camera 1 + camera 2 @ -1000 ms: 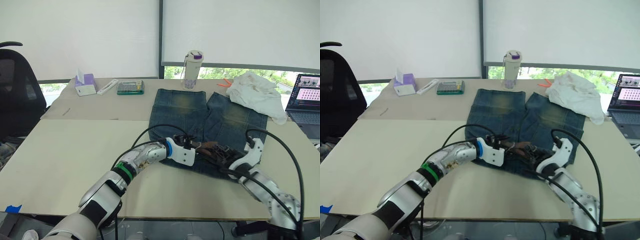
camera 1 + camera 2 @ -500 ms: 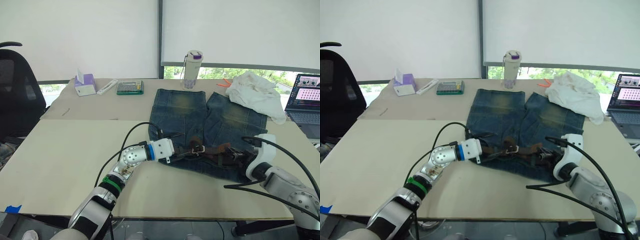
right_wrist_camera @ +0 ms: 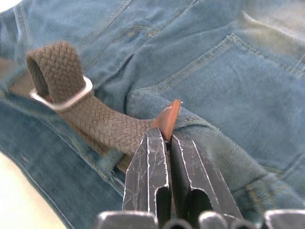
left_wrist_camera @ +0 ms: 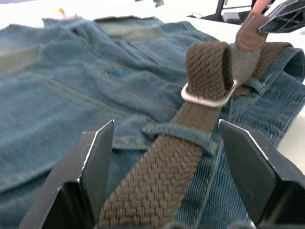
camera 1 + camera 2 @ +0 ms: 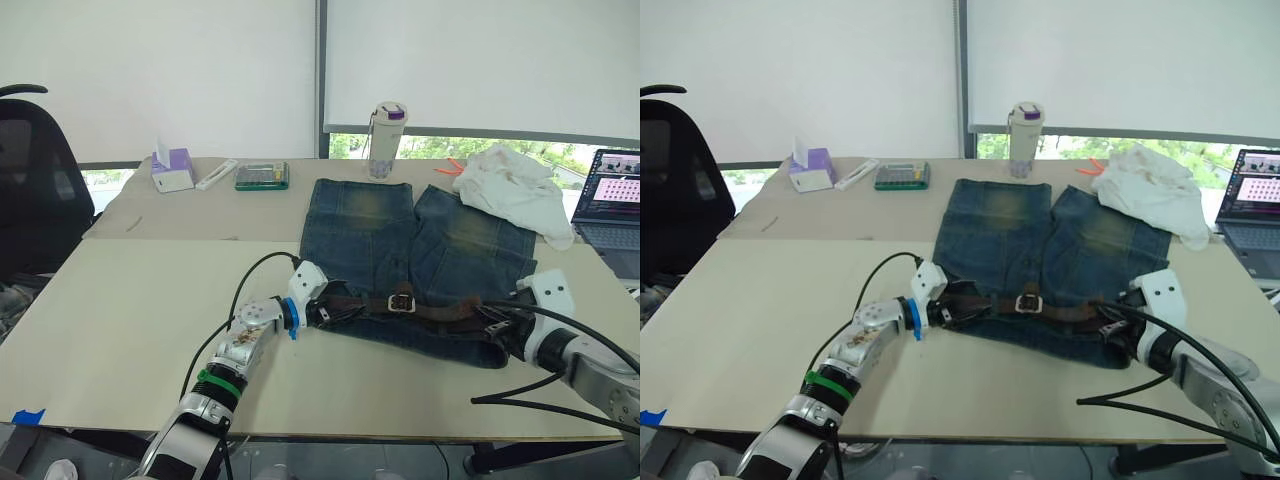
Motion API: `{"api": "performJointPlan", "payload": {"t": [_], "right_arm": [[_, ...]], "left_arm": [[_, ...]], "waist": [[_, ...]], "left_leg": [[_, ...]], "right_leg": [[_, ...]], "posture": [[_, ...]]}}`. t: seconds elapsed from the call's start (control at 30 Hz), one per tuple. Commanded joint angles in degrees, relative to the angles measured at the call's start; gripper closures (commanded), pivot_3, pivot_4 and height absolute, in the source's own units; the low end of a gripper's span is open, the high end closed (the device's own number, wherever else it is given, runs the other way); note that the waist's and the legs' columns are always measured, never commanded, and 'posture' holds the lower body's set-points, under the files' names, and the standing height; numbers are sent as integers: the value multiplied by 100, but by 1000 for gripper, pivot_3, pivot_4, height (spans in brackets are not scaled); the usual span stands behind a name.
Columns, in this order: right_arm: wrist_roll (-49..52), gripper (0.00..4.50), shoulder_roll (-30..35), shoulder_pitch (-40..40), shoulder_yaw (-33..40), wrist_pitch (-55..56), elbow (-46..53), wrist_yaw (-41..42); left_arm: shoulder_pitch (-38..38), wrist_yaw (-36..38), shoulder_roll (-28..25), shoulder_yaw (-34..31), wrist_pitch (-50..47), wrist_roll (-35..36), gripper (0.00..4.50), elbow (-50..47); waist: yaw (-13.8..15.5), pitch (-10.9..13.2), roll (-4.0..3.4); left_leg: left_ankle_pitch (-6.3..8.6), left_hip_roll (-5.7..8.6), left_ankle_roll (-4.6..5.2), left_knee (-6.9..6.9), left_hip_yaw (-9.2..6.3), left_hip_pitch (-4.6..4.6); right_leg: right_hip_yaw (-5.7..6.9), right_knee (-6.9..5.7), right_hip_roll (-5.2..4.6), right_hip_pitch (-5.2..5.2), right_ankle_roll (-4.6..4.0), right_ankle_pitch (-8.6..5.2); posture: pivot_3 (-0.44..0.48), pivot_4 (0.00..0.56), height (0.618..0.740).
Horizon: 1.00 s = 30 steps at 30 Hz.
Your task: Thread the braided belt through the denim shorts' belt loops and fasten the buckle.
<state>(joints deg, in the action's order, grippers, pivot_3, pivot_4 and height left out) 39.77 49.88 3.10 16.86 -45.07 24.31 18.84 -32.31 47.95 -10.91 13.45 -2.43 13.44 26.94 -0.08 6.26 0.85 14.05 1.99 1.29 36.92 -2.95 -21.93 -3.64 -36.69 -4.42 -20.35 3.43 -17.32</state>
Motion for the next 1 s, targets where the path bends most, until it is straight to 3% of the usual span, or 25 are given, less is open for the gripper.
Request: {"api": "performJointPlan", "payload": {"t": [0.03, 0.5, 0.63, 0.73, 0.93, 1.0], "right_arm": [[-380, 4500, 136, 98, 426, 315, -20, 275], [-1697, 4500, 995, 871, 1256, 823, -620, 1340], [-1488, 4500, 767, 791, 1540, 634, -644, 1457], [-1020, 4500, 204, 526, 1695, 411, -619, 1329], [-934, 2315, -304, 457, 1664, 1076, -759, 1842], [-1082, 1627, -459, 543, 1634, 1766, -1033, 2190]], "left_arm": [[36, -9, -78, -75, -330, -98, 816, -74], [169, -34, -138, -157, -589, -298, 816, -127], [192, -44, -127, -215, -530, -305, 816, -137], [232, 62, -135, -331, -472, -145, 816, -340], [408, 250, -350, -667, -631, 225, 764, -1237], [548, 320, -615, -745, -677, 227, 764, -1621]], "waist": [[12, 0, 0], [78, 1, 2], [86, 3, 5], [77, 3, 6], [70, -2, -5], [59, -5, -9]], "left_leg": [[0, 1, 0, 0, 0, 0], [2, 0, 3, 0, 3, 1], [2, 0, 3, -1, 3, -2], [2, -5, 3, -2, 2, -2], [2, -9, 2, -4, 3, -3], [3, -9, 2, -4, 3, -1]], "right_leg": [[0, 1, -1, 0, 0, 0], [-3, 32, -4, 8, 0, 0], [-3, 56, -5, 9, 0, 0], [-4, 58, -3, 11, 0, 0], [-12, 55, -5, 5, -1, 1], [-13, 55, -4, 6, -1, 0]], "posture": [[0, 150, 740], [0, 150, 740], [0, 150, 740], [0, 150, 740], [0, 150, 740], [0, 150, 740]]}}
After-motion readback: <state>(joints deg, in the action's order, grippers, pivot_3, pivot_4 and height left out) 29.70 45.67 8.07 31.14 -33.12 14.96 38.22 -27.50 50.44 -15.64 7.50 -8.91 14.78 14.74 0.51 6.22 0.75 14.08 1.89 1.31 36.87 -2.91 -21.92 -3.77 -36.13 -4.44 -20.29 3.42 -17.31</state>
